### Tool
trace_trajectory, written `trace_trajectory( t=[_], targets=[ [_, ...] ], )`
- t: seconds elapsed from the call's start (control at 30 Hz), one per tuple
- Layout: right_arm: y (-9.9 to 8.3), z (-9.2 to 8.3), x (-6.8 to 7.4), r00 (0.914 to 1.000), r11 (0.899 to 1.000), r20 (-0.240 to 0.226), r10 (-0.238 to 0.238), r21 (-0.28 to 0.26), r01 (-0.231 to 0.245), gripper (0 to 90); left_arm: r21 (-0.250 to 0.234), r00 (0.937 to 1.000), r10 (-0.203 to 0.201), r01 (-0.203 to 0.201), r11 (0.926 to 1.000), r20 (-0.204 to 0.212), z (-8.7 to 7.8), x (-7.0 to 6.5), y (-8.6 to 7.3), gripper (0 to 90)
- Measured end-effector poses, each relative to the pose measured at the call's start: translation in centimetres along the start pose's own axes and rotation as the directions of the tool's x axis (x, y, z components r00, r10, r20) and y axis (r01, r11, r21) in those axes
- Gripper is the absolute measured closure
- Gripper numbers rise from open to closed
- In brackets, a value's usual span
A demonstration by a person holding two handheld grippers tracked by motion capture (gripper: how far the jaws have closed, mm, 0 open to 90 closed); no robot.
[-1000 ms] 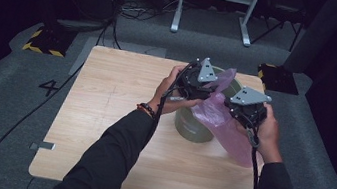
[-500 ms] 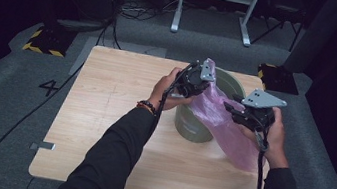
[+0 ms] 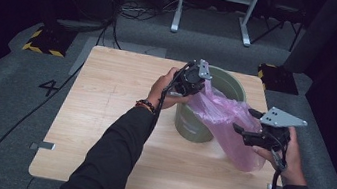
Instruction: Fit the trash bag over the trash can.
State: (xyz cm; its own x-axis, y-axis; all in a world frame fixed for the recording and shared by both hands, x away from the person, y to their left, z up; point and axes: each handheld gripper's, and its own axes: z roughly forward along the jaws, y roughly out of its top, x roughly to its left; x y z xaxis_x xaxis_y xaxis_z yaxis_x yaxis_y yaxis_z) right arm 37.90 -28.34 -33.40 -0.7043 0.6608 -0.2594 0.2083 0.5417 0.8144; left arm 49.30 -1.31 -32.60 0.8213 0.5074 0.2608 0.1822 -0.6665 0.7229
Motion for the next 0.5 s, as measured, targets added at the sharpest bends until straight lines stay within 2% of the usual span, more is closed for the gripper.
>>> trace_trajectory(
  t=[0.07, 0.13, 0.17, 0.23, 0.33, 0.4, 0.43, 0.5],
  targets=[
    [-1.0, 0.2, -0.2, 0.9999, 1.0, -0.001, 0.013, 0.025, -0.012, 27.3, -0.002, 1.0, -0.007, 0.007, 1.0, -0.001, 0.1, 0.1, -0.1, 89.4],
    [-2.0, 0.4, -0.5, 0.999, 0.999, -0.019, 0.04, 0.028, -0.04, 32.3, -0.01, 0.9999, -0.015, 0.015, 0.9998, 0.003, 0.1, 0.1, -0.1, 89.4],
    [-2.7, 0.5, -0.7, 0.9983, 0.998, -0.017, 0.056, 0.029, -0.055, 39.5, -0.007, 0.9999, -0.013, 0.013, 0.9999, 0.003, 0.1, 0.1, -0.1, 89.4],
    [-3.2, 0.6, -0.7, 0.9971, 0.998, -0.048, 0.059, 0.016, -0.058, 55.5, -0.009, 0.9998, -0.019, 0.019, 0.9998, 0.002, 0.2, 0.1, -0.1, 89.3],
    [-3.8, 0.9, -0.5, 0.9953, 0.999, -0.085, 0.047, -0.016, -0.049, 75.2, -0.007, 0.9997, -0.023, 0.023, 0.9997, 0.002, 0.4, 0.2, -0.1, 88.8],
    [-3.9, 1.1, -0.5, 0.995, 0.998, -0.089, 0.045, -0.035, -0.048, 83.1, -0.013, 0.9993, -0.037, 0.037, 0.9992, -0.007, 0.4, 0.3, -0.1, 81.1],
    [-4.0, 0.9, -0.5, 0.9959, 0.998, -0.081, 0.039, -0.045, -0.043, 86.3, -0.013, 0.9988, -0.049, 0.048, 0.9987, -0.012, 0.4, 0.3, -0.1, 69.9],
    [-4.0, 0.5, -0.6, 0.9969, 0.996, -0.063, 0.047, -0.076, -0.052, 88.5, -0.024, 0.9965, -0.077, 0.076, 0.9968, -0.034, 0.3, 0.6, -0.3, 54.4]
  ],
)
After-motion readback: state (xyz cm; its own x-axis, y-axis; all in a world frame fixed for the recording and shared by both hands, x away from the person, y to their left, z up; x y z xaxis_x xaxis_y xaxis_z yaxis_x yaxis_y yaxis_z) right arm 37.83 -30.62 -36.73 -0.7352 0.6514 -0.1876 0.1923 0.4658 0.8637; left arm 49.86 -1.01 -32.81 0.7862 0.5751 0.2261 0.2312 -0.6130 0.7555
